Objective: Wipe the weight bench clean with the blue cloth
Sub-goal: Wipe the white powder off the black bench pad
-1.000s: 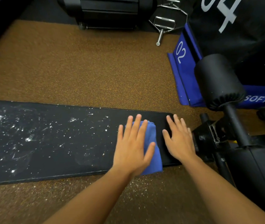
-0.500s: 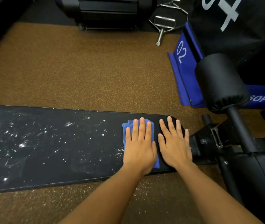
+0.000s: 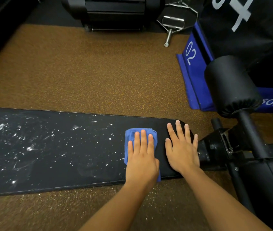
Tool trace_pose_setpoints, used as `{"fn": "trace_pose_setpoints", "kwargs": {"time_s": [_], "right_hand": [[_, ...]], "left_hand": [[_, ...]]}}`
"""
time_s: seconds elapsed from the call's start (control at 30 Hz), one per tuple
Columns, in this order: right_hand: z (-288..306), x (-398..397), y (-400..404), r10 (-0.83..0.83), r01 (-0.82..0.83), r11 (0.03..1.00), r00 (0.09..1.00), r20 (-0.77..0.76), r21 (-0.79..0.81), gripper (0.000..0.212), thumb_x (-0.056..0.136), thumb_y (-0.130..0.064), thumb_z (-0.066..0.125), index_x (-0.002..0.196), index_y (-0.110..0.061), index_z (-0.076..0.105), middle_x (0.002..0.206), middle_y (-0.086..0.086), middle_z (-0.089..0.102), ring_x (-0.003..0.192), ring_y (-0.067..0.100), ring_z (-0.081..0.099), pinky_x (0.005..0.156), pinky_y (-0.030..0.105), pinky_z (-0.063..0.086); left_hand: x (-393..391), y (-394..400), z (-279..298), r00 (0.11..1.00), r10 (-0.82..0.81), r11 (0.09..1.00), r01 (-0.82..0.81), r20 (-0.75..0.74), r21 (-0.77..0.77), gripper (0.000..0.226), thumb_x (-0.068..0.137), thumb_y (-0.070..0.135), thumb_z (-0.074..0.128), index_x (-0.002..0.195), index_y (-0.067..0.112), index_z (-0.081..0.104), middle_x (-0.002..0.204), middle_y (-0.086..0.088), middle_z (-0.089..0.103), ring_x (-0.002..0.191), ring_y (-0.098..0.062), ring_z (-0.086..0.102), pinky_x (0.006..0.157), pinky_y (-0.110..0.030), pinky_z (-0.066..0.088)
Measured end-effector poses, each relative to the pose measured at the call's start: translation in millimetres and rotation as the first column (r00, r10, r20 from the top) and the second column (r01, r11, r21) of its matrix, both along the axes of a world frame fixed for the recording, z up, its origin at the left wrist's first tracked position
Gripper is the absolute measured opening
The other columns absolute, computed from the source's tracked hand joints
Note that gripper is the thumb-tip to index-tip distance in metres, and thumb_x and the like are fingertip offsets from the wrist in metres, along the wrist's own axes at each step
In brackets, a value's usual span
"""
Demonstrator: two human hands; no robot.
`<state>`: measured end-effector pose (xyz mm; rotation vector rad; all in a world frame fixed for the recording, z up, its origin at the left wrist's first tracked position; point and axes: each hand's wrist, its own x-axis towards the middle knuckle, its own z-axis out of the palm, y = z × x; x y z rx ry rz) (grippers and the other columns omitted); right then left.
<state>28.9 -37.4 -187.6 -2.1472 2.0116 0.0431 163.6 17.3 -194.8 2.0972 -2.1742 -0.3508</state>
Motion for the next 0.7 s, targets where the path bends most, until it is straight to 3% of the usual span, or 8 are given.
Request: {"fn": "trace_pose_setpoints", "kwargs": {"time_s": [0.1,0.23,0.37,0.47,0.6,0.67,0.7], "right_hand": [[0.5,20.2,-1.8,0.049,-0.049,0.999,0.999,-0.009,0.022,0.059,0.098,-0.039,0.023,0.151,-0.034,-0.001,0.16,-0.001,-0.01,0.146,0.026,-0.012,0.114,0.058,-0.004],[0.2,28.4,-0.3,0.094,-0.094,0.995,0.996,0.0,0.025,0.056,0.099,-0.041,0.018,0.151,-0.034,-0.003,0.16,-0.002,-0.012,0.145,0.024,-0.016,0.114,0.057,-0.006],[1.6,23.9,4.0,0.116,-0.116,0.993,0.993,0.005,0.011,0.057,0.099,-0.046,0.017,0.151,-0.033,-0.001,0.16,-0.002,-0.009,0.146,0.024,-0.014,0.115,0.054,-0.007],[-0.1,26.4,4.4,0.097,-0.097,0.995,0.995,-0.004,-0.007,0.057,0.098,-0.046,0.017,0.151,-0.033,-0.001,0.161,-0.001,-0.007,0.146,0.024,-0.012,0.116,0.055,-0.005],[-2.2,30.3,7.1,0.081,-0.081,0.997,0.997,-0.015,-0.02,0.057,0.098,-0.044,0.017,0.151,-0.032,0.0,0.161,0.0,-0.006,0.146,0.026,-0.01,0.116,0.055,-0.003],[-2.5,31.1,6.5,0.08,-0.08,0.997,0.997,-0.02,-0.018,0.056,0.099,-0.042,0.017,0.151,-0.032,0.0,0.161,0.0,-0.006,0.146,0.025,-0.01,0.116,0.055,-0.002],[-2.8,30.9,6.3,0.081,-0.082,0.997,0.996,-0.028,-0.016,0.055,0.099,-0.041,0.017,0.151,-0.032,-0.001,0.161,0.0,-0.007,0.146,0.025,-0.011,0.116,0.054,-0.002]], "left_hand": [[-2.0,-6.7,-2.0,1.0,-0.007,0.999,0.008,0.021,-0.032,0.062,0.082,0.023,0.032,0.139,0.005,0.045,0.146,-0.019,0.04,0.137,-0.036,0.032,0.106,-0.055,0.028],[11.1,-22.6,-3.2,0.998,-0.043,0.999,0.044,0.051,-0.015,0.059,0.093,0.024,0.022,0.149,0.009,0.022,0.157,-0.016,0.017,0.145,-0.035,0.009,0.113,-0.049,0.009],[46.4,-37.7,8.3,0.998,0.039,0.999,-0.041,0.055,0.033,0.064,0.095,0.02,0.032,0.152,0.014,0.004,0.16,-0.011,-0.004,0.146,-0.031,-0.008,0.116,-0.048,0.001],[59.6,-10.1,1.6,0.997,0.072,0.997,-0.073,-0.037,0.0,0.065,0.089,0.018,0.034,0.151,0.012,0.016,0.159,-0.014,0.007,0.146,-0.032,0.002,0.116,-0.05,0.006],[33.6,24.3,-1.9,0.999,0.011,1.0,-0.012,-0.038,-0.02,0.068,0.076,0.021,0.03,0.141,0.006,0.041,0.149,-0.02,0.035,0.139,-0.037,0.03,0.107,-0.057,0.028],[14.9,24.0,1.1,0.998,-0.039,0.999,0.038,-0.044,-0.016,0.066,0.078,0.022,0.03,0.14,0.006,0.042,0.147,-0.019,0.038,0.137,-0.037,0.033,0.105,-0.057,0.032],[8.2,20.1,2.9,0.998,-0.047,0.999,0.046,-0.038,-0.022,0.066,0.081,0.024,0.027,0.143,0.006,0.037,0.15,-0.018,0.033,0.14,-0.036,0.027,0.108,-0.055,0.026]]}}
